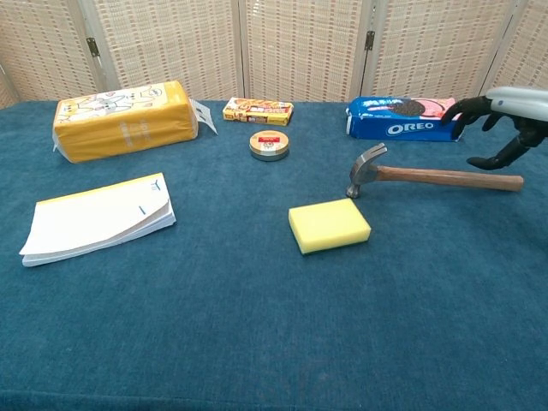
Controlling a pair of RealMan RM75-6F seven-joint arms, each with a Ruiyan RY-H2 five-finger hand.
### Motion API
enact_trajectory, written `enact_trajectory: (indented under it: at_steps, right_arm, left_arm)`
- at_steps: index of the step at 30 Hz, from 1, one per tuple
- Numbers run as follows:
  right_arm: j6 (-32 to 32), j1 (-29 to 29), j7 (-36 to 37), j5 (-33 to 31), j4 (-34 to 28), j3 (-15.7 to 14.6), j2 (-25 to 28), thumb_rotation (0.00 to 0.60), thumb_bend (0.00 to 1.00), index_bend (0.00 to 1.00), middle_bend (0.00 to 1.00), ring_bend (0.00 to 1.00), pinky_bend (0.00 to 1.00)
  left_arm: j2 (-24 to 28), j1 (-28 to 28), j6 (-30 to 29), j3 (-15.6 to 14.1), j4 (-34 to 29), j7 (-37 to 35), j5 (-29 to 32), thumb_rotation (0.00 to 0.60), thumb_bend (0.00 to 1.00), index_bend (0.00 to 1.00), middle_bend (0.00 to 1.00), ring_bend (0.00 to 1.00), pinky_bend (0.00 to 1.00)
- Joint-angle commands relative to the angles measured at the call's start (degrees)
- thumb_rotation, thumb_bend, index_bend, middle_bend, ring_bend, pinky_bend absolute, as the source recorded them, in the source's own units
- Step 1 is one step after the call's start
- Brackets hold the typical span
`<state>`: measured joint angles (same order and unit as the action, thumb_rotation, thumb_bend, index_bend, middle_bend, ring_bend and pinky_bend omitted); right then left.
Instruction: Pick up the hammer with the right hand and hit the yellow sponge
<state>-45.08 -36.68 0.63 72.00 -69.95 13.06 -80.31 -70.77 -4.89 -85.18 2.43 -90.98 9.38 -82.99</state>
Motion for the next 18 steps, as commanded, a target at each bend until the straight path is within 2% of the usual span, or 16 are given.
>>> enact_trajectory:
  at_steps: [1, 5, 9, 18]
  right_arm:
    - [3.6, -3.0, 0.0, -1.5, 4.8, 0.5, -3.8, 0.6, 0.32, 0.2, 0.29, 0.15, 0.22]
    - [5.7, -5.0, 0.5, -1.7, 8.6, 0.0, -6.6, 0.6, 0.33, 0.2, 0.3, 0.15, 0.22]
    - [6.7, -6.5, 0.2, -1.4, 11.9, -0.6, -9.1, 0.6, 0.4, 0.22, 0.32, 0.15, 0.22]
    - [8.7, -9.0, 0.3, -1.1, 17.0, -1.6, -13.0, 0.6, 0.42, 0.3, 0.37, 0.15, 0.22]
  left_arm:
    - [0.0, 0.1, 0.0, -0.1, 0.1, 0.1, -0.1, 0.6, 0.29, 0.37, 0.36, 0.21, 0.27]
    - [0.2, 0.1, 0.3, -0.2, 0.2, 0.3, 0.1, 0.6, 0.29, 0.37, 0.36, 0.21, 0.27]
    - [0.3, 0.2, 0.4, -0.1, 0.2, 0.2, 0.4, 0.6, 0.29, 0.36, 0.36, 0.21, 0.27]
    - [0.2, 0.3, 0.5, -0.1, 0.8, 0.1, 0.7, 0.6, 0.29, 0.36, 0.36, 0.21, 0.27]
